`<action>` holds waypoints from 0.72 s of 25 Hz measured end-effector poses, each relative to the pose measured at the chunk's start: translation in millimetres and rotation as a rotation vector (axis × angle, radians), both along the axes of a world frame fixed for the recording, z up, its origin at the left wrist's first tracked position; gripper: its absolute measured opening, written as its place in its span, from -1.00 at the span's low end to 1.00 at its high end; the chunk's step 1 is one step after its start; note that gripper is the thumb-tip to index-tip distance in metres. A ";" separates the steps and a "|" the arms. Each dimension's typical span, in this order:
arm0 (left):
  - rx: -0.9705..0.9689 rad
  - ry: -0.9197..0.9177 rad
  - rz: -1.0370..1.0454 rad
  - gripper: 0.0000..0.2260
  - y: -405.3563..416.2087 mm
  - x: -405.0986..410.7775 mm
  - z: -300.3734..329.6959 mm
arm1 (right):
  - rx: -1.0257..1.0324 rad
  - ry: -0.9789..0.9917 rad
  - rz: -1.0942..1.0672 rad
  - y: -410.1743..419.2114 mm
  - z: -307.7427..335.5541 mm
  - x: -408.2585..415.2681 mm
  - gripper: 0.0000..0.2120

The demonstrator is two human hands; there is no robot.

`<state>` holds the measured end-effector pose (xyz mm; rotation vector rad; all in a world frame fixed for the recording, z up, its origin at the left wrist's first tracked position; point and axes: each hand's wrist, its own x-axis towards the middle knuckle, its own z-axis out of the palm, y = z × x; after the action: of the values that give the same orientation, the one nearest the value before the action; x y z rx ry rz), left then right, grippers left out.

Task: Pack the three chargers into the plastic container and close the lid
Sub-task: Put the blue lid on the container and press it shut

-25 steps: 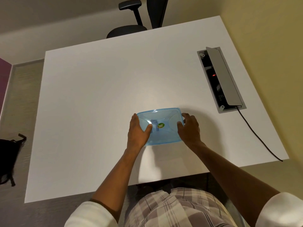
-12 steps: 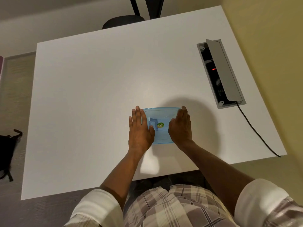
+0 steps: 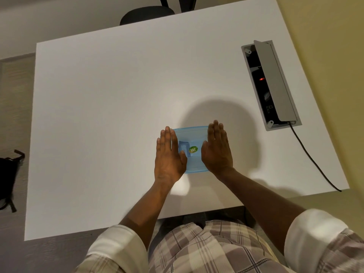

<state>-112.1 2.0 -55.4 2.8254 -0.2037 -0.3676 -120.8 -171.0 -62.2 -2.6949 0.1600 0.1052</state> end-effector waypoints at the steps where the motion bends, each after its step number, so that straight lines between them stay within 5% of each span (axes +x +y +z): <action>1: -0.006 -0.010 0.011 -0.30 0.3 0.8 -1.6 | -0.014 0.000 0.023 -0.6 0.3 3.5 -0.40; 6: -0.031 -0.056 0.048 -0.29 1.7 6.1 -9.5 | -0.131 -0.015 0.182 -0.3 -3.3 20.6 -0.40; 18: -0.085 -0.057 0.074 -0.30 2.8 17.4 -13.7 | -0.120 -0.091 0.188 -0.9 -9.1 34.8 -0.39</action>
<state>-94.8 4.8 -69.2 2.7529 -0.1225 -0.2568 -86.1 -171.9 -71.3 -2.8229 -0.1186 0.0299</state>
